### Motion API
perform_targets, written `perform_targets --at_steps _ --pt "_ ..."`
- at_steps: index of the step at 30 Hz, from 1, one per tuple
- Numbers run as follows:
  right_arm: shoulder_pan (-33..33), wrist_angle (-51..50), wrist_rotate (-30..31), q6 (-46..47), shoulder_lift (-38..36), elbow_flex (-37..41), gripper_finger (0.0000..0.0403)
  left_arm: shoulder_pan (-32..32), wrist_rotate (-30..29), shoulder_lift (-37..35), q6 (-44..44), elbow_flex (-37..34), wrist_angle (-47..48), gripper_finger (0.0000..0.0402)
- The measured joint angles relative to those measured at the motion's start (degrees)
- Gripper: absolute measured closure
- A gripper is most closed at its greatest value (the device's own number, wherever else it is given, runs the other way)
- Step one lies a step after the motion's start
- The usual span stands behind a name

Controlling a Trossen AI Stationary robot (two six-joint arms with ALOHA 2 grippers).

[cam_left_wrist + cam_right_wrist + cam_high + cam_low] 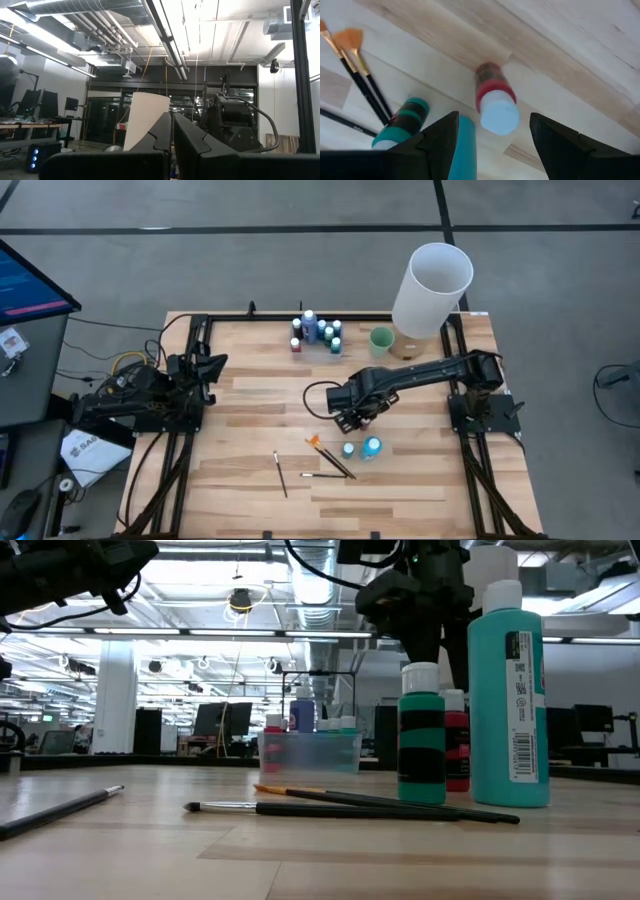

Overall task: Pick & Place Paint Supplies
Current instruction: Put the small red paint bottle into the transparent bin

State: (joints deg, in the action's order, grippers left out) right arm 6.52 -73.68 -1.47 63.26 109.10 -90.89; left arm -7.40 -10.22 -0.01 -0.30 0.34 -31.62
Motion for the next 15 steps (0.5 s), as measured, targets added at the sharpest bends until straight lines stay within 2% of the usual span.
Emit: perform_targets --at_steps 9,15 --pt "-0.96 5.46 0.60 -0.87 -0.16 4.16 0.0163 0.00 0.00 0.00 0.00 0.02 -0.02 0.0400" --pt "-1.68 5.50 0.41 -1.31 -0.28 4.87 0.0167 -0.02 -0.02 0.00 0.00 0.00 -0.07 0.0400"
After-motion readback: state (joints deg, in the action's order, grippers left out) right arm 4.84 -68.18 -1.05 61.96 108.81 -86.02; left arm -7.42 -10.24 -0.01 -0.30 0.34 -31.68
